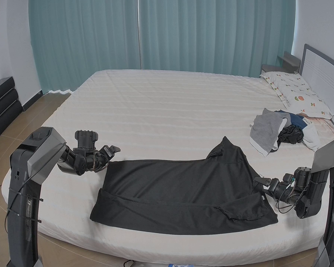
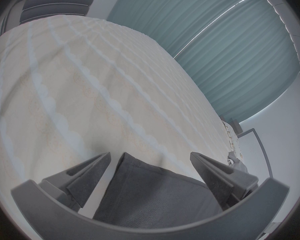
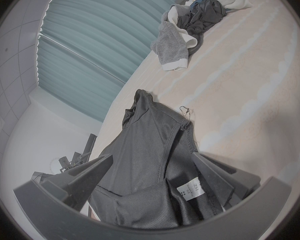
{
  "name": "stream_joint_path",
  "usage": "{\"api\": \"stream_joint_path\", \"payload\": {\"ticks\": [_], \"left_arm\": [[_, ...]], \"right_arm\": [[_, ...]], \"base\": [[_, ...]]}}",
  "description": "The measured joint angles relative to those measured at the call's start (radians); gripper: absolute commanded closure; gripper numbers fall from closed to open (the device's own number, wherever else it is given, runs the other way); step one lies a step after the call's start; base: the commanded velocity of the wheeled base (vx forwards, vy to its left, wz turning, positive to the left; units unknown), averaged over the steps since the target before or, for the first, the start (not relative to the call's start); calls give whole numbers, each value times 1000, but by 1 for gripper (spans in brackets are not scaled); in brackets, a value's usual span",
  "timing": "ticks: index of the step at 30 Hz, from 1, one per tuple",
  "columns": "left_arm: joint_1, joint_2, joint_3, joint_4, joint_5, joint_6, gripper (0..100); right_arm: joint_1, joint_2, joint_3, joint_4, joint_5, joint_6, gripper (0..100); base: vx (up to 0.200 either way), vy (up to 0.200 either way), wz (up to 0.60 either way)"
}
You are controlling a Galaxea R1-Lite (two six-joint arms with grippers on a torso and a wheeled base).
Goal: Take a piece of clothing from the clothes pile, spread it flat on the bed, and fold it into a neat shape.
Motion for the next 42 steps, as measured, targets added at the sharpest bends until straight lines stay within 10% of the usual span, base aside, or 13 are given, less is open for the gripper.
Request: {"api": "stream_joint_path", "payload": {"ticks": [14,15,30,42], "left_arm": [[-10,32,-27,0,16,2,0],[-10,34,-27,0,16,2,100],[-1,35,-26,1,97,-42,100],[6,-4,-2,-5,126,-163,100]], "right_arm": [[0,0,2,0,0,0,0],[0,0,2,0,0,0,0],[0,-2,-4,0,-5,4,0],[67,-28,-185,117,-237,1,0]], "base": [[0,0,0],[0,0,0],[0,0,0],[0,0,0]]}}
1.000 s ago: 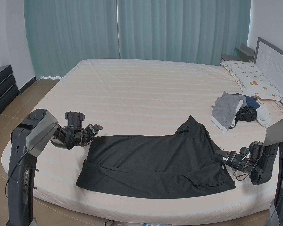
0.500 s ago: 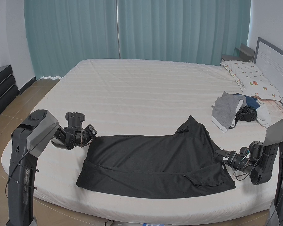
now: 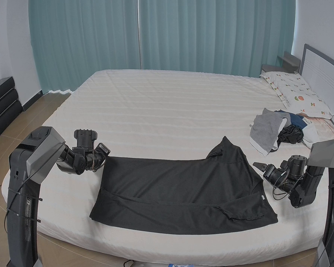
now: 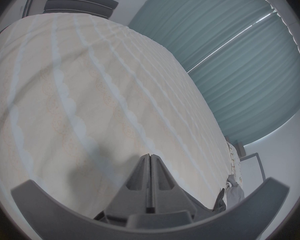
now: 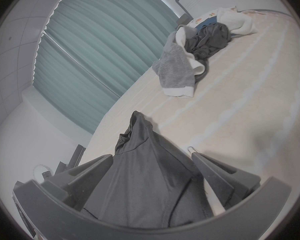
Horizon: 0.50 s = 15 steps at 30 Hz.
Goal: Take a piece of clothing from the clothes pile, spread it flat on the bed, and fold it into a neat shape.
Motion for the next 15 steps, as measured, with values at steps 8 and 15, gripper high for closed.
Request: {"api": "stream_joint_path", "payload": {"ticks": [8,15], "left_arm": [[4,-24,31,-2,-6,-21,100],[5,-37,71,-53,-9,-26,100]], "right_arm": [[64,-16,-253,268,-81,-65,0],[105,39,-521,474,-173,-142,0]], "base": [[0,0,0],[0,0,0]]}}
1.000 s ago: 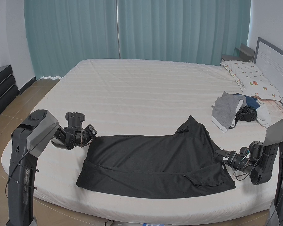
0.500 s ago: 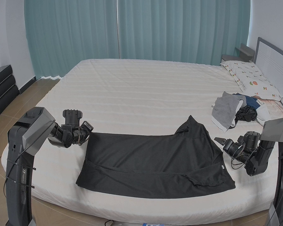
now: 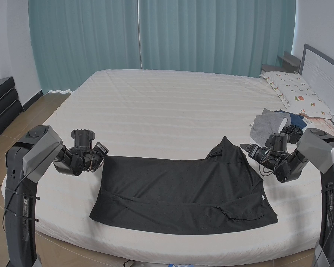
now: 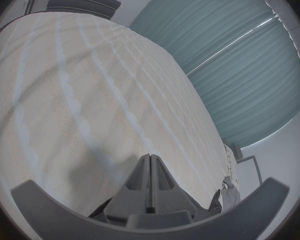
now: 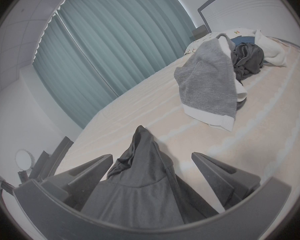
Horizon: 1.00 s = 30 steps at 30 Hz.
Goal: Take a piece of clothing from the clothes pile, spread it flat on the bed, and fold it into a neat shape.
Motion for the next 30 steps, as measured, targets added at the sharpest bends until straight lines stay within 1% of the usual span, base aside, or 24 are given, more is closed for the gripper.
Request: {"api": "stream_joint_path", "payload": {"ticks": [8,10,14,15,18,22,30], "left_arm": [[-2,-7,40,-50,-1,-1,100],[-1,-8,44,-53,-1,0,100],[-1,-9,46,-56,-1,0,100],[-1,-9,47,-56,-1,0,100],[0,-9,47,-56,-1,0,100],[0,-9,46,-56,-1,0,100],[6,-9,41,-56,-2,0,100]], "right_arm": [[42,104,-213,107,-77,-23,0],[48,124,-244,136,-85,-23,0],[48,153,-288,150,-90,-20,0],[46,159,-293,151,-90,-19,100],[41,171,-302,151,-90,-13,100],[34,176,-307,152,-89,31,100],[14,164,-288,151,-83,61,100]], "base": [[0,0,0],[0,0,0],[0,0,0],[0,0,0],[0,0,0],[0,0,0],[0,0,0]]}}
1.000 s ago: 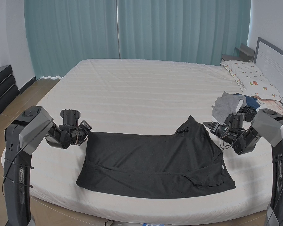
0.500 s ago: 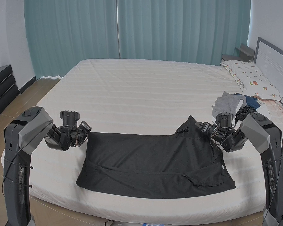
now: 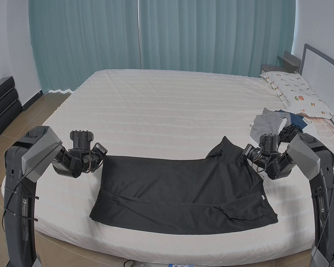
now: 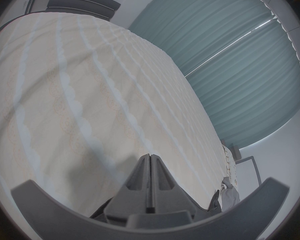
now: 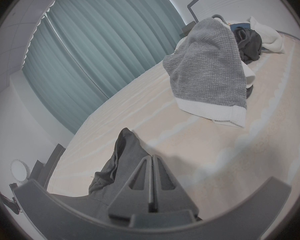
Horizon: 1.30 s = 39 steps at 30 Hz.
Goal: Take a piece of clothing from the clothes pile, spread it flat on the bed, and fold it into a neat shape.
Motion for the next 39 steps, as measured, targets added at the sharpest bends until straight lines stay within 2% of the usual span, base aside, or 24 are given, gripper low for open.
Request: {"api": "stream_joint_path", "payload": {"ticks": [7,14,22,29,39], "left_arm": [[3,-2,0,0,1,0,100],[7,-11,1,0,1,1,100],[16,-38,5,1,1,0,100],[24,-67,16,0,1,2,100],[27,-103,62,-1,-27,11,100]], "right_arm": [[-10,-51,79,-9,76,30,100],[-23,-109,139,-27,98,40,100],[-56,-181,235,-119,182,89,100],[-83,-221,302,-208,215,125,100],[-95,-247,393,-268,263,132,100]], "base": [[0,0,0],[0,0,0],[0,0,0],[0,0,0],[0,0,0]]}}
